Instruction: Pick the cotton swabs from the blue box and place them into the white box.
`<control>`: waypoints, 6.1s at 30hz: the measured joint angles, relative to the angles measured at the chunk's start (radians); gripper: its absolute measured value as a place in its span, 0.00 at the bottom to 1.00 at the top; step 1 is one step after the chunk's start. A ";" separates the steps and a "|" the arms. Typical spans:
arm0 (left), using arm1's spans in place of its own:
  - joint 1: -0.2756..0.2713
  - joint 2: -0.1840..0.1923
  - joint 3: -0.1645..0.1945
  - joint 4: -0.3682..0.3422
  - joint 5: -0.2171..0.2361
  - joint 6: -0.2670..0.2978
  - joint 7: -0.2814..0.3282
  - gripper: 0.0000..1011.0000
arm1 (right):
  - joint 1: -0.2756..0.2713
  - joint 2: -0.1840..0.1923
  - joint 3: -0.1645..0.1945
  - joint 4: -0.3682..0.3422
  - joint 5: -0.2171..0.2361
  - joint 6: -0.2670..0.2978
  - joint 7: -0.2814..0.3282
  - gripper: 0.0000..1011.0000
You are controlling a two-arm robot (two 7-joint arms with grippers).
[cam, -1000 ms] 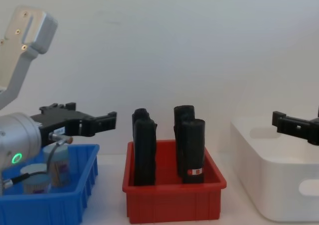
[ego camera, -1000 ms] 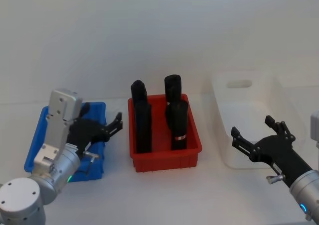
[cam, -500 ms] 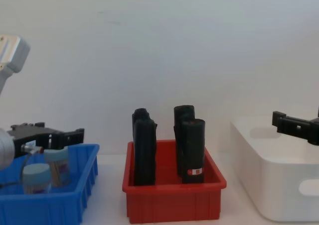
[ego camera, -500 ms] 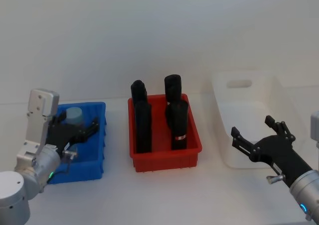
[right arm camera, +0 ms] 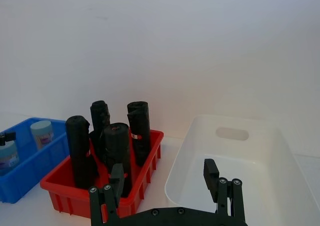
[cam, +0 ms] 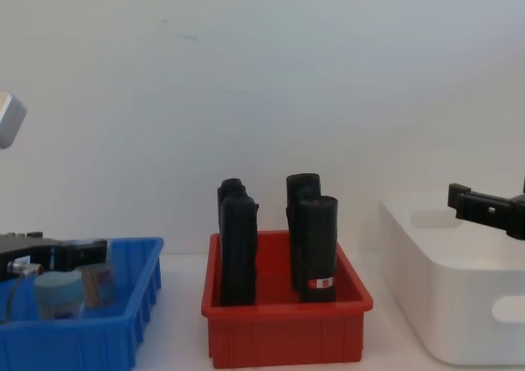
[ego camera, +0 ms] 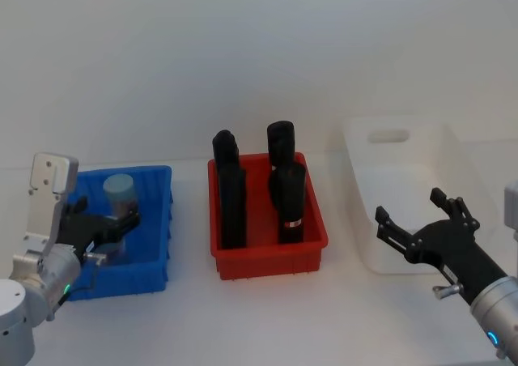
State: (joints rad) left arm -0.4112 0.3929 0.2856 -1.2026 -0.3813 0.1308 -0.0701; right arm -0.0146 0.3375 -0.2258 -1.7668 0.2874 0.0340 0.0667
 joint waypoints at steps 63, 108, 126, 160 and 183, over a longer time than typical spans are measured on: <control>-0.003 0.045 -0.044 -0.163 0.050 0.075 -0.220 0.66 | 0.000 0.000 0.000 0.000 0.000 0.000 0.000 0.99; -0.183 -0.002 0.024 -0.257 0.088 0.207 -0.802 0.66 | 0.000 0.000 0.000 0.000 0.000 0.000 0.000 0.99; -0.205 -0.017 0.038 -0.249 0.083 0.218 -0.852 0.66 | 0.021 0.002 -0.008 0.000 -0.036 0.012 0.100 0.99; -0.212 -0.022 0.042 -0.247 0.081 0.221 -0.867 0.66 | 0.174 -0.060 -0.066 0.081 -0.172 0.030 0.397 0.99; -0.212 -0.022 0.042 -0.247 0.081 0.221 -0.868 0.66 | 0.280 -0.128 -0.091 0.198 -0.159 -0.005 0.459 0.97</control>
State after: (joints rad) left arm -0.6235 0.3711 0.3281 -1.4500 -0.3000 0.3519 -0.9377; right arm 0.2649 0.2090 -0.3164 -1.5692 0.1285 0.0285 0.5261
